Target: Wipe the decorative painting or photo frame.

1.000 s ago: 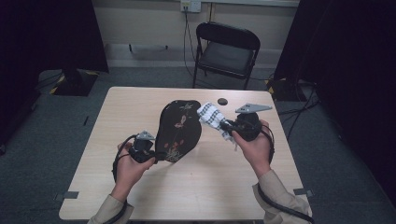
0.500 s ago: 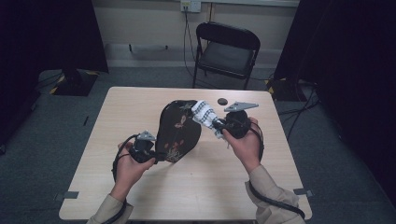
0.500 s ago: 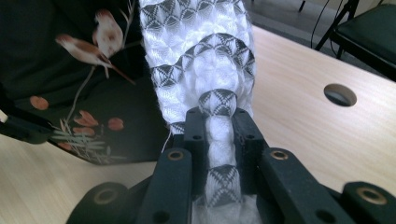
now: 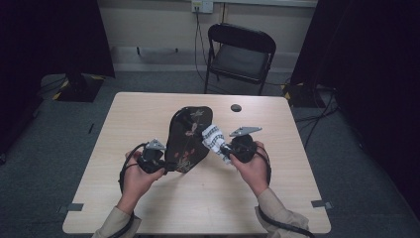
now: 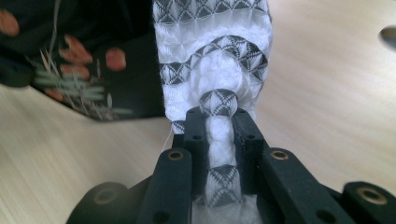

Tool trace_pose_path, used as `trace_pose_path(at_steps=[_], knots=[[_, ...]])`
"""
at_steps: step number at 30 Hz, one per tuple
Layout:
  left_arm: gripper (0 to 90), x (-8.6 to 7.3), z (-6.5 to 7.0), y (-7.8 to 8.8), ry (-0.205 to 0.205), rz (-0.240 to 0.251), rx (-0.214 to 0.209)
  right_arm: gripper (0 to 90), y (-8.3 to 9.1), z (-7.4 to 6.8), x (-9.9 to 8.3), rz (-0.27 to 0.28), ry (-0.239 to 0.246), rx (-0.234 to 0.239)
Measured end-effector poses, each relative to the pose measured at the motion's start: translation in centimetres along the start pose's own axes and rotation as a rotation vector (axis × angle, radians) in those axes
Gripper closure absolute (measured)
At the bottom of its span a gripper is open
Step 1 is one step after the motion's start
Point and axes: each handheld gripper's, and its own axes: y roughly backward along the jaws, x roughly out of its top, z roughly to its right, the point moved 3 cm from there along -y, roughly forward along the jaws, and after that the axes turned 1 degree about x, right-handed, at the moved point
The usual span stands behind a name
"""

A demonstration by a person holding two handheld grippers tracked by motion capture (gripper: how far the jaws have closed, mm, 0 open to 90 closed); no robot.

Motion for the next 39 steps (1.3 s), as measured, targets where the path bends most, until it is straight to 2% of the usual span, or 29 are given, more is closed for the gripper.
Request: trace_pose_path(at_steps=[2, 3, 9, 15, 20, 26, 27, 32, 33, 37, 39], knots=[[78.7, 0.0, 0.0, 0.0, 0.000, 0.000, 0.000, 79.2, -0.8, -0.2, -1.3, -0.025, -0.009, 0.016], [78.7, 0.0, 0.0, 0.0, 0.000, 0.000, 0.000, 79.2, -0.8, -0.2, -1.3, -0.025, -0.009, 0.016], [78.7, 0.0, 0.1, 0.0, 0.001, 0.000, 0.002, 79.0, -2.8, -0.7, -4.1, -0.075, -0.018, 0.044], [78.7, 0.0, 0.0, 0.0, 0.001, 0.001, 0.000, 78.4, -3.4, -0.9, -6.1, -0.110, -0.010, 0.060], [78.7, 0.0, 0.0, 0.0, 0.004, 0.005, 0.001, 76.5, -3.1, -0.9, -6.9, -0.122, -0.011, 0.070], [78.7, -0.1, 0.0, 0.0, 0.000, 0.002, -0.003, 63.6, -2.5, -1.0, -7.0, -0.114, 0.019, 0.054], [78.7, -0.1, 0.0, 0.0, 0.001, 0.004, -0.001, 60.1, -2.4, -1.0, -6.7, -0.112, 0.033, 0.046], [78.7, -0.1, 0.0, 0.0, 0.003, 0.002, -0.001, 56.0, -2.6, -1.1, -5.7, -0.094, 0.047, 0.047], [78.7, -0.1, 0.0, 0.0, 0.004, 0.002, -0.002, 52.6, -2.9, -1.2, -5.4, -0.111, 0.054, 0.049], [78.6, -0.1, -0.1, 0.0, 0.002, 0.005, -0.001, 52.1, -4.1, -1.3, -5.4, -0.149, 0.065, 0.042], [78.6, -0.1, -0.1, 0.0, 0.002, 0.005, -0.001, 61.3, -4.4, -1.5, -5.5, -0.154, 0.084, 0.035]])
